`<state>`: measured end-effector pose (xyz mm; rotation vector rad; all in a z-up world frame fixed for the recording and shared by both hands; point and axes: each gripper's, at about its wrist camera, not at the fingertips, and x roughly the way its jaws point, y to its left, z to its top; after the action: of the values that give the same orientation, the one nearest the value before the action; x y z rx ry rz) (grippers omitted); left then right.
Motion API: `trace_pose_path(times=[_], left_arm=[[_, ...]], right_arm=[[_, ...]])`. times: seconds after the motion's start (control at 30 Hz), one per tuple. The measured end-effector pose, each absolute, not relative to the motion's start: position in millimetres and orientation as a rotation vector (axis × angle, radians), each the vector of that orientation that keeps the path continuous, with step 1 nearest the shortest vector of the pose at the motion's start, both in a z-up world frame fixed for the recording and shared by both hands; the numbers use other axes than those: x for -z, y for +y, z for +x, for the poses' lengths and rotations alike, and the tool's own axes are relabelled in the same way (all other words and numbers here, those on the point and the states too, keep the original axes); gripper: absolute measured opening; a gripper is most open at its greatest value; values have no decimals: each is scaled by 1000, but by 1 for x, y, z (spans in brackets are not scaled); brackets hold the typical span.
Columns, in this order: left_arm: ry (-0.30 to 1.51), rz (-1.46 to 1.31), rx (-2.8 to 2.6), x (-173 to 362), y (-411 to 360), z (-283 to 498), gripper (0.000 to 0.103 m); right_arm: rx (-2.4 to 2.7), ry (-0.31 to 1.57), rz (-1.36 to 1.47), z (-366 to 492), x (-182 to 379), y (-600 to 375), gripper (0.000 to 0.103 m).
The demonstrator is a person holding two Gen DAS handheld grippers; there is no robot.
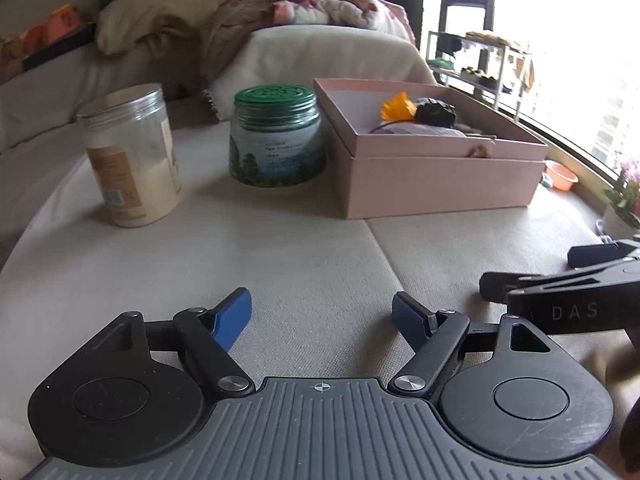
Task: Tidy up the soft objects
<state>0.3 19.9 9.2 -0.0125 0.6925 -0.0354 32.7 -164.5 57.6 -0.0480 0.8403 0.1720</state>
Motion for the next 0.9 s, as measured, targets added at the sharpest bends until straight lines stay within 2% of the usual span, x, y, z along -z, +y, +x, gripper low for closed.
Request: trace_pose_path(times=[0.2,0.9], left_arm=[[673,1,-2,-7,19,6,85],[671,-2,-5,-6,18,6,85]], right_arm=[[-184,743,-41,23,-52,-170,103],[-179,743,-39,22,-53,-170,103]])
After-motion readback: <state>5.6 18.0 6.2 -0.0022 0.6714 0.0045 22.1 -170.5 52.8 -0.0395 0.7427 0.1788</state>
